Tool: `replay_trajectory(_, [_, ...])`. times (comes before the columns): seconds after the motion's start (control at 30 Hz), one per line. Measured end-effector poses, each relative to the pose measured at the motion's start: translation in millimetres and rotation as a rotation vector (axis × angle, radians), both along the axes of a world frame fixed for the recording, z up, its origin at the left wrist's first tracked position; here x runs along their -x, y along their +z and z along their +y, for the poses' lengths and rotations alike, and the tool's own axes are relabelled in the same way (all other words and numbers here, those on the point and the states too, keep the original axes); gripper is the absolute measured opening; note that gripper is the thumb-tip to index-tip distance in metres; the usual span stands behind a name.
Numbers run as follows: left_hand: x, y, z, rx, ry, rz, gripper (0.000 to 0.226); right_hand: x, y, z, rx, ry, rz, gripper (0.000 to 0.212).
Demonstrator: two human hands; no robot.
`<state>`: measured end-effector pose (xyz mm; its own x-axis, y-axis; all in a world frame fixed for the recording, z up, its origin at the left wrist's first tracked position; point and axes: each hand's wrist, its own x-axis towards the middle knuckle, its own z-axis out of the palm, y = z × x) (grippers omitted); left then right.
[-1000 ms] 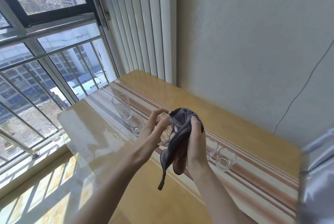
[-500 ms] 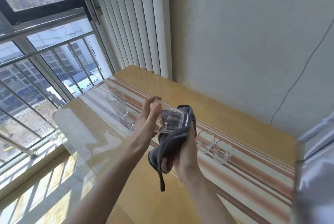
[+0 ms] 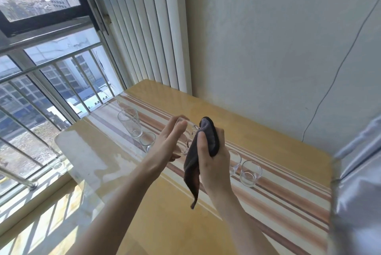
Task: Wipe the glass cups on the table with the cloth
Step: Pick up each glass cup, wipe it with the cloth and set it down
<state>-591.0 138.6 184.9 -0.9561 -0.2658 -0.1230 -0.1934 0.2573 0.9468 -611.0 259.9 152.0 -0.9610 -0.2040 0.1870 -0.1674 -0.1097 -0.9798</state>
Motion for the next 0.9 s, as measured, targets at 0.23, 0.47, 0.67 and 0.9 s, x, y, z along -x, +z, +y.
replay_trajectory(0.23, [1, -18, -1, 0.052, -0.046, 0.087, 0.057, 18, -4, 3, -0.006, 0.089, -0.435, 0.034])
replay_trajectory(0.47, [18, -61, 10, 0.621, -0.022, 0.031, 0.066, 23, -51, 11, -0.29, -0.053, -0.615, 0.045])
replay_trajectory(0.67, [63, -127, 14, 0.797, -0.113, -0.099, 0.069, 10, -95, 55, -0.385, -0.111, -0.563, 0.028])
replay_trajectory(0.9, [121, -208, 4, 0.988, -0.265, -0.283, 0.074, 14, -142, 97, -0.626, -0.214, -0.521, 0.026])
